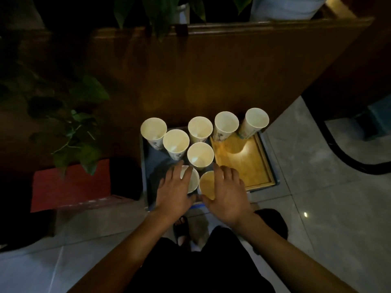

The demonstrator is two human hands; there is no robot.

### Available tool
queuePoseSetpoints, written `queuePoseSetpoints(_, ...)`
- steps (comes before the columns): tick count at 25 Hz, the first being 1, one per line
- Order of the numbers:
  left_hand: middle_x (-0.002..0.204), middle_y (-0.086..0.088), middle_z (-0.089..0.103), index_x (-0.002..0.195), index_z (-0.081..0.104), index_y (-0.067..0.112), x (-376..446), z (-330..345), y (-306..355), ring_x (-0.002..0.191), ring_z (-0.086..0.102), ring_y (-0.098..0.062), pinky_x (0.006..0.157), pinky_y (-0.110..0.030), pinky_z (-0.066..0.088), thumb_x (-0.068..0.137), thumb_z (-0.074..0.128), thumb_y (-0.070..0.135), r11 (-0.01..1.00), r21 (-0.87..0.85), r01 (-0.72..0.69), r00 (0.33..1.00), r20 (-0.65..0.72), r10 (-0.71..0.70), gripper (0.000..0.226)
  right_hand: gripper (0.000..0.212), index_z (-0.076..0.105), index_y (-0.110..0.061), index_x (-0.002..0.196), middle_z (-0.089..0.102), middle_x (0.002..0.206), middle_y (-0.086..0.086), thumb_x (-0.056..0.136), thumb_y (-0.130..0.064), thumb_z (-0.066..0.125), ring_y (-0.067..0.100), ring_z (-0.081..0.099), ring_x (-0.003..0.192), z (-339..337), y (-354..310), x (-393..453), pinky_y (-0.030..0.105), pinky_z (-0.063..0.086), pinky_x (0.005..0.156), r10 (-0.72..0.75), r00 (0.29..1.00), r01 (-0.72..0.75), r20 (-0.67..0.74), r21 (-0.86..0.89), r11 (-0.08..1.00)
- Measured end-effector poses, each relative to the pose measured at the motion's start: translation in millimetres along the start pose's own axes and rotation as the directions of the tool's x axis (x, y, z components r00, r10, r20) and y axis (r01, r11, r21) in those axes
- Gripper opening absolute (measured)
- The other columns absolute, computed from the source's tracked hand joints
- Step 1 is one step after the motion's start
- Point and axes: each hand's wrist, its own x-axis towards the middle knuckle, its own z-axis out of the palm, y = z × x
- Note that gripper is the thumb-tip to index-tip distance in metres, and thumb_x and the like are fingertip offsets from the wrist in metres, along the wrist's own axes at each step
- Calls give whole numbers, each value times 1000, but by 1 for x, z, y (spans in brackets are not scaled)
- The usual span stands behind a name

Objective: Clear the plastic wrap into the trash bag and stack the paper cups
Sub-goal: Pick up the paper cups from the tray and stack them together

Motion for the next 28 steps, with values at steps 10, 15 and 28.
queuePoseSetpoints(10, 151, -8, 34, 152, 14, 15, 13, 19, -8, 133, 42, -30, 101, -44, 47, 67, 80, 44, 994, -42, 100, 994, 47, -98, 111, 90, 23, -19, 150, 38, 148, 14, 75, -49, 63, 36, 40, 133, 31, 9, 7, 48, 47, 99, -12, 997, 6, 76, 83, 996)
queuePoseSetpoints(15, 139, -9, 42, 147, 29, 14, 8, 22, -19, 121, 48, -31, 91, -44, 51, 60, 79, 46, 996, -17, 85, 996, 21, -85, 105, 86, 35, -21, 147, 43, 144, 16, 71, -42, 71, 38, 45, 122, 36, 18, 6, 48, 51, 88, -10, 1000, 10, 10, 88, 996)
queuePoseSetpoints(28, 130, 1, 30, 150, 10, 36, -11, 36, -31, 121, 50, -35, 85, -46, 54, 61, 84, 43, 912, -363, 190, 977, -23, -213, 116, 80, 33, -32, 152, 30, 154, 18, 78, -53, 56, 39, 33, 137, 42, 33, 12, 52, 50, 98, -46, 992, 43, 121, 23, 999)
